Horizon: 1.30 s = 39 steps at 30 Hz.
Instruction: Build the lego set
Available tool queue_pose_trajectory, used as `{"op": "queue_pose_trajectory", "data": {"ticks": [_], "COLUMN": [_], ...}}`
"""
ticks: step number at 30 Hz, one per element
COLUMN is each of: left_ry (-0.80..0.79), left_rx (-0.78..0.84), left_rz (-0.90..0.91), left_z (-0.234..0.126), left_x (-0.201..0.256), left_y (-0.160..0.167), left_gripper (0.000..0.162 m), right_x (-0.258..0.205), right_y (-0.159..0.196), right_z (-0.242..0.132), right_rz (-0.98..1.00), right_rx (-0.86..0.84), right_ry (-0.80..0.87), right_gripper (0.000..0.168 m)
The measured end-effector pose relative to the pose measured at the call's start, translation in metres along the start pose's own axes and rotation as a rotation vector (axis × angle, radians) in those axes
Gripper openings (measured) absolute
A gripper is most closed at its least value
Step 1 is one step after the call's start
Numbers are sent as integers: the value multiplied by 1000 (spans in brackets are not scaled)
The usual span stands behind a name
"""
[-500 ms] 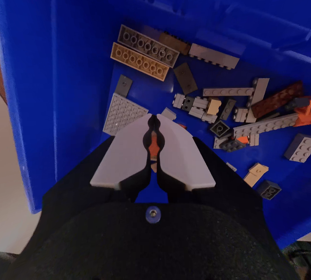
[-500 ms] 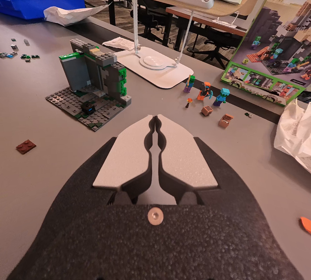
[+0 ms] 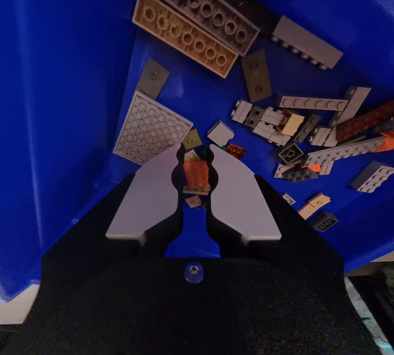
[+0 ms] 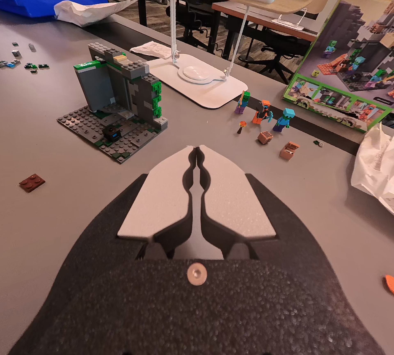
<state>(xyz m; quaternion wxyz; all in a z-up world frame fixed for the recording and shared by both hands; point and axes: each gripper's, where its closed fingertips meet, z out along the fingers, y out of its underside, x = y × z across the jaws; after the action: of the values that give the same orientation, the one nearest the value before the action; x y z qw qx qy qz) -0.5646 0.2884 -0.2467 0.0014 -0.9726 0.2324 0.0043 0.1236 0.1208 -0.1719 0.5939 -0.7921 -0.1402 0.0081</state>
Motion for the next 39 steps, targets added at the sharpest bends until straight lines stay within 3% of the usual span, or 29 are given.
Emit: {"op": "queue_pose_trajectory", "data": {"ticks": [15, 25, 30, 34, 39], "left_ry": [32, 5, 35, 155, 218], "left_rx": [9, 25, 93, 264, 462], "left_rz": [-72, -50, -15, 101, 373], "left_z": [7, 6, -16, -63, -111], "left_x": [0, -3, 5, 46, 143], "left_y": [-2, -5, -10, -22, -31], "left_gripper": [26, 16, 16, 16, 16], "right_x": [0, -1, 0, -1, -5], "right_y": [0, 0, 0, -2, -5], "right_z": [-1, 0, 0, 0, -2], "right_rz": [8, 6, 9, 7, 0], "right_rx": [1, 2, 3, 6, 17], "right_ry": [-9, -10, -9, -15, -25], "right_gripper": [0, 0, 0, 0, 0]}}
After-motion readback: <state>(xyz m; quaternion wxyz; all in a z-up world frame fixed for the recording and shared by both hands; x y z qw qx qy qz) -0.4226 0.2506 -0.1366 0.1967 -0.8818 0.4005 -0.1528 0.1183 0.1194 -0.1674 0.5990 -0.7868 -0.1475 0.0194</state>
